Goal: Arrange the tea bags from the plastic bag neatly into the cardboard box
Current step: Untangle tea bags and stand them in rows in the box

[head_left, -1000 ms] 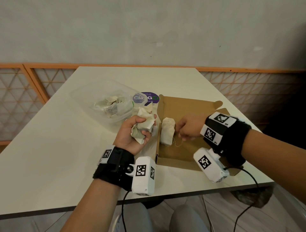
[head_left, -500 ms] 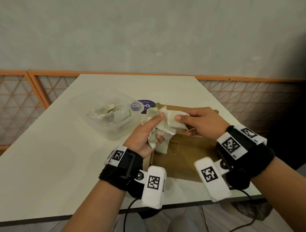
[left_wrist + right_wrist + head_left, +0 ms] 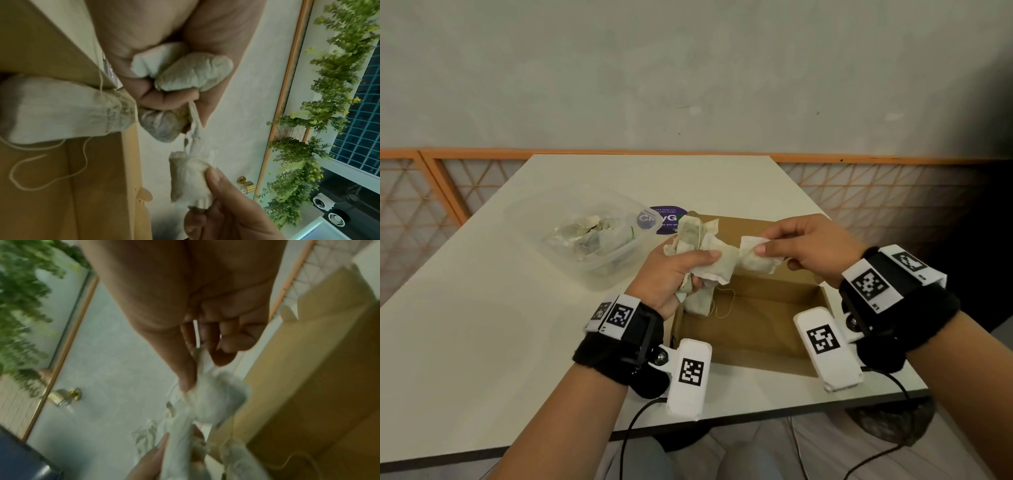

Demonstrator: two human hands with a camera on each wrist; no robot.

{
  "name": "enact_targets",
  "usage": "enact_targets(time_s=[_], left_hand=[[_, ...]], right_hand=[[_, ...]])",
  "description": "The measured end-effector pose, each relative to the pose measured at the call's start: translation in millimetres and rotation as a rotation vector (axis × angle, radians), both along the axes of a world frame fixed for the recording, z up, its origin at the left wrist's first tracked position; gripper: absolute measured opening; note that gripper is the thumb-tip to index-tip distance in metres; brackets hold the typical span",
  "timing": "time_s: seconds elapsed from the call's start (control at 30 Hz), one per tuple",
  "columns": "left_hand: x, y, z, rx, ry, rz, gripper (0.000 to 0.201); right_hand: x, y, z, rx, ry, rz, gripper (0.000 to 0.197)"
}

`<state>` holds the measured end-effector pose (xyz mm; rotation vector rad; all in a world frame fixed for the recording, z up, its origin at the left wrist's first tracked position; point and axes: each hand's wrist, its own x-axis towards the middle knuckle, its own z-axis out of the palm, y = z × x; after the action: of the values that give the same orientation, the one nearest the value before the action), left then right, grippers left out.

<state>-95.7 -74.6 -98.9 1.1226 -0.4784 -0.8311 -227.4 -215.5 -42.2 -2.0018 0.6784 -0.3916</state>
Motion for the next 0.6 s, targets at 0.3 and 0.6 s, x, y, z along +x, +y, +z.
enact_targets(time_s=[0.3,0.6], left_hand=[[-3.6,-7.3,10.7,0.129,-0.156,-0.16,0.014],[6.1,-14.9,17.9,0.245,-0.237,-0.141,0.005]], right_hand=[[2.2,15.5,1.9,-0.053,0.072,0.216,0.008],[9.2,14.5,-0.3,0.053,0.024,0.197,0.011]])
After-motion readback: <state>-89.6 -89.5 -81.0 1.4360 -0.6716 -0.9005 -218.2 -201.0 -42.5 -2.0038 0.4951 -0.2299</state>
